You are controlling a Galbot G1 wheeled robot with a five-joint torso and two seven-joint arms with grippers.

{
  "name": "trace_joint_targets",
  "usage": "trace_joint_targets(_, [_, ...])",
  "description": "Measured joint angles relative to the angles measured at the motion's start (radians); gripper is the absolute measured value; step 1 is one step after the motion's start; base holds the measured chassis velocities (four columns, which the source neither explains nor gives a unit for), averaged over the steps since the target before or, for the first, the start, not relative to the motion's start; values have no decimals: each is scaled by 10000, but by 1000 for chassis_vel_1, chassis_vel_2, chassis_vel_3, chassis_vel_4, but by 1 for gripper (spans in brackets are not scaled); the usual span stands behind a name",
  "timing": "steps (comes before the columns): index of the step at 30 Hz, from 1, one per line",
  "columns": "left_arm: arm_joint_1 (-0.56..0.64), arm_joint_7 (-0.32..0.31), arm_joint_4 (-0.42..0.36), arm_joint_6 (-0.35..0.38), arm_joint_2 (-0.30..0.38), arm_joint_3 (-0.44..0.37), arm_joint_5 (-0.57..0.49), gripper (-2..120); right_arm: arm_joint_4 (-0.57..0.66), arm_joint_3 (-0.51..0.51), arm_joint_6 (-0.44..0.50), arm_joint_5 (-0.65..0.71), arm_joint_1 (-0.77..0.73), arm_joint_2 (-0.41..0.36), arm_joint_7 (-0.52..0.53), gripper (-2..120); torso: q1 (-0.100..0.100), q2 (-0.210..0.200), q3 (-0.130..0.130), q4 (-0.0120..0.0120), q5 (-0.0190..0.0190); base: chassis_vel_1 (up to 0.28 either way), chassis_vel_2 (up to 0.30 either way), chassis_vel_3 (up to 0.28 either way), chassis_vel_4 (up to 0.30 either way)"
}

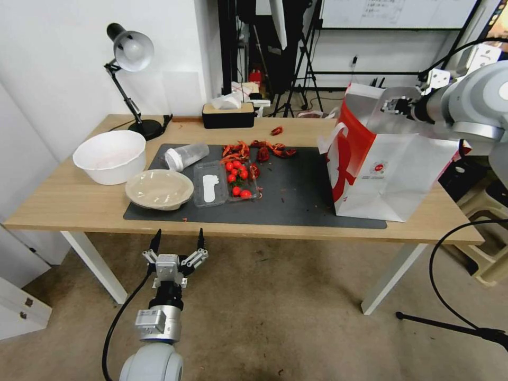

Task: Pick up the trash from the table and place it into the takeout bag.

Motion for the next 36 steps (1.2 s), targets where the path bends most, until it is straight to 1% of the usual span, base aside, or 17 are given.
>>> trace_joint_targets(5, [-4, 4, 8, 31, 1, -35, 2, 100, 947, 370, 580, -850, -83, -169, -1226, 97, 0, 0, -1, 1, -3, 0, 0, 0, 0])
trace_joint_targets(10, [-3, 6, 7, 57, 0, -65, -2, 100, 1449, 503, 787, -1196, -223, -300, -1603, 100, -1, 1, -2, -2, -3, 0, 0, 0, 0])
trace_joint_targets(12, [1, 6, 6, 88, 2, -96, -12, 100, 1856, 639, 935, -1595, -364, -431, -1937, 100, -1, 1, -1, -3, -2, 0, 0, 0, 0])
trace_joint_targets(13, [0, 8, 2, 92, -1, -107, -18, 100, 2077, 708, 1074, -1950, -466, -512, -2106, 100, 0, 0, -1, 4, -3, 0, 0, 0, 0])
trace_joint_targets(15, [4, 6, -2, 94, -2, -118, -25, 100, 2202, 754, 1155, -2153, -533, -558, -2202, 100, 0, 0, 0, 5, -3, 0, 0, 0, 0])
trace_joint_targets(17, [9, 0, -14, 103, -1, -152, -45, 100, 2727, 982, 1595, -3031, -927, -789, -2766, 100, 1, 0, -1, 4, -4, 0, 0, 0, 0])
trace_joint_targets(18, [9, 0, -14, 103, -1, -152, -45, 100, 2727, 982, 1595, -3031, -927, -789, -2766, 100, 1, 0, -1, 4, -4, 0, 0, 0, 0])
trace_joint_targets(20, [27, -8, -31, 108, 0, -167, -60, 100, 3452, 1399, 2315, -4505, -1881, -1116, -3741, 100, 0, 2, -2, -3, -6, 0, 0, 0, 0])
trace_joint_targets(21, [27, -8, -31, 108, 0, -167, -60, 100, 3452, 1399, 2315, -4505, -1881, -1116, -3741, 100, 0, 2, -2, -3, -6, 0, 0, 0, 0])
trace_joint_targets(24, [61, -17, -53, 109, 1, -176, -64, 100, 4552, 2410, 3355, -6465, -3904, -1381, -4862, 100, -2, 1, -2, -6, 2, 0, 0, 0, 0])
trace_joint_targets(25, [61, -17, -53, 109, 1, -176, -64, 100, 4552, 2410, 3355, -6465, -3904, -1381, -4862, 100, -2, 1, -2, -6, 2, 0, 0, 0, 0])
trace_joint_targets(27, [86, -28, -68, 107, 0, -181, -61, 100, 5308, 3266, 4012, -7622, -5363, -1339, -5278, 100, 0, 1, -1, 0, 0, 0, 0, 0, 0])
trace_joint_targets(28, [95, -27, -88, 102, 0, -180, -59, 100, 5582, 3448, 4362, -8283, -6012, -1225, -5388, 100, -1, 2, -3, -7, -5, 0, 0, 0, 0])
trace_joint_targets(29, [95, -27, -88, 102, 0, -180, -59, 100, 5582, 3448, 4362, -8283, -6012, -1225, -5388, 100, -1, 2, -3, -7, -5, 0, 0, 0, 0])
trace_joint_targets(31, [180, -35, -162, 72, 1, -223, -45, 100, 5794, 3555, 5157, -9688, -7208, -743, -5624, 100, -2, 2, -2, 1, 2, 0, 0, 0, 0])
trace_joint_targets(32, [180, -35, -162, 72, 1, -223, -45, 100, 5794, 3555, 5157, -9688, -7208, -743, -5624, 100, -2, 2, -2, 1, 2, 0, 0, 0, 0])
trace_joint_targets(36, [311, -41, -287, 20, -1, -231, -3, 100, 5701, 3696, 6459, -12436, -9168, 356, -6360, 100, -2, 1, -1, -1, -2, 0, 0, 0, 0])
